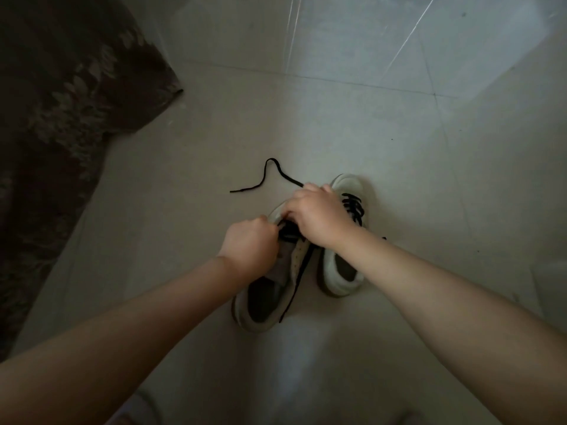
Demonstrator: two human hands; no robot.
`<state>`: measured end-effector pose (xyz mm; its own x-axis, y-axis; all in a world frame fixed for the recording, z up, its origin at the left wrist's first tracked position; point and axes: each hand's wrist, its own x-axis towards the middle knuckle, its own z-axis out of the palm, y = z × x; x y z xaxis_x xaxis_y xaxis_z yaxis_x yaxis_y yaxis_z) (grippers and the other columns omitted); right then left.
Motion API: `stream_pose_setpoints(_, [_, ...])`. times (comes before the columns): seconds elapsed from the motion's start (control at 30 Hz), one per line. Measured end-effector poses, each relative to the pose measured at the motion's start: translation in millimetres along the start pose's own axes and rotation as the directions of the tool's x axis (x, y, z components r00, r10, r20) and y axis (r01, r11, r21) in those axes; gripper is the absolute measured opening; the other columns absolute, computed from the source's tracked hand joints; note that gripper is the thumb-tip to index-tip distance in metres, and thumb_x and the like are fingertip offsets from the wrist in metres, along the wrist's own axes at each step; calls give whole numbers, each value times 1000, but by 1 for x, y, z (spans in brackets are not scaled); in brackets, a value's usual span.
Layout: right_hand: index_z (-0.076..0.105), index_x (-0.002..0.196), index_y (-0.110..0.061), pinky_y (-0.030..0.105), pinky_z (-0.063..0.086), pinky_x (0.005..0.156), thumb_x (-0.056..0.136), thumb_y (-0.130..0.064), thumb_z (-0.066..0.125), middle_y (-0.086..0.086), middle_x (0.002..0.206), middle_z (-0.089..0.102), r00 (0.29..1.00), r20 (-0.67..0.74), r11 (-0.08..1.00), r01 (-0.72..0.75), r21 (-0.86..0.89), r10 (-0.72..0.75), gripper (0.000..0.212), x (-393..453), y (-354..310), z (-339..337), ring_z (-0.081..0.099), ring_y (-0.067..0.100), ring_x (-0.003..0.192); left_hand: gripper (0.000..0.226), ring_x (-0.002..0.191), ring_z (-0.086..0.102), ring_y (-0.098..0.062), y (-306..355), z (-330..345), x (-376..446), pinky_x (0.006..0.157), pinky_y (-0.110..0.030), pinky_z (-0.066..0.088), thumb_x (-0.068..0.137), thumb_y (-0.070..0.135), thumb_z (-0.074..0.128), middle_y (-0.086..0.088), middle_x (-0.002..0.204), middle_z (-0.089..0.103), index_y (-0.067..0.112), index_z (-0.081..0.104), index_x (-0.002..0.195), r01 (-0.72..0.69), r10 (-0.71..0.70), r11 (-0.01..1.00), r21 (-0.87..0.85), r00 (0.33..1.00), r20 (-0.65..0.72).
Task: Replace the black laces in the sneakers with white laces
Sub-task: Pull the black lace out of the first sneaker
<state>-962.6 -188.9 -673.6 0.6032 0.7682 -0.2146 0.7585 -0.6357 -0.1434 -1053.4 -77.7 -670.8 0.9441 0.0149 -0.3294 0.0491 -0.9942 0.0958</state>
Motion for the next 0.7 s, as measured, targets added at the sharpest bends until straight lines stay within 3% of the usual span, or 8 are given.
stream_pose_setpoints(0.07, [70,104,-27,35,35,85,89,-13,52,1,104,65,981,-134,988,-130,81,140,27,3,17,-10,51,25,107,24,99,61,-31,-1,-7,3,65,-31,34,96,19,40,-10,110,58,10,59,107,5,-5,1000,8,1000,-17])
stream_pose_setpoints(0.17, [73,96,-21,35,46,86,88,-11,53,5,103,67,823,-287,857,-393,335,490,24,8,56,-38,59,27,100,24,100,60,-32,-2,-12,4,66,-31,35,96,19,40,-11,111,57,9,60,105,4,-4,1000,3,1000,0])
stream_pose_setpoints(0.23, [73,94,-21,33,46,87,89,-11,54,4,103,66,767,-286,799,-450,400,575,22,3,75,-46,59,26,99,25,99,60,-32,-4,-9,0,66,-31,35,96,22,40,-11,110,58,9,60,103,3,-3,1000,-8,1000,9])
stream_pose_setpoints(0.3, [71,103,-22,31,38,92,88,-12,54,2,113,63,847,-214,863,-429,265,487,24,-3,69,-39,52,26,110,26,98,60,-32,-7,-6,-1,66,-31,35,96,23,40,-11,109,58,8,61,102,16,-16,1000,-26,1000,9])
stream_pose_setpoints(0.37, [62,120,-26,30,29,97,87,-17,56,-3,132,53,944,-158,952,-266,151,289,35,-8,47,-28,41,22,123,27,97,60,-33,-9,-4,-2,66,-31,36,95,23,40,-12,108,58,8,61,102,30,-30,999,-45,1000,-4])
stream_pose_setpoints(0.43, [57,128,-27,33,24,100,86,-18,55,-5,138,49,992,-104,990,-59,129,73,42,-8,22,-21,36,20,128,27,99,60,-33,-9,-4,-2,69,-32,40,95,23,41,-12,109,59,8,61,103,39,-39,998,-50,999,-10])
stream_pose_setpoints(0.53, [62,119,-24,36,26,100,84,-14,53,-4,120,57,986,69,988,153,-1,-152,37,-1,-6,-10,41,20,121,28,99,61,-32,-7,-3,-1,70,-33,42,95,23,40,-11,110,59,10,60,111,30,-31,999,-32,999,-20])
stream_pose_setpoints(0.7, [67,104,-22,33,27,90,85,-6,51,-4,102,59,981,81,981,180,-78,-174,30,5,-13,-12,47,18,107,29,98,60,-31,-8,0,-1,67,-31,37,96,25,40,-11,110,58,9,60,109,20,-20,999,-39,1000,-1])
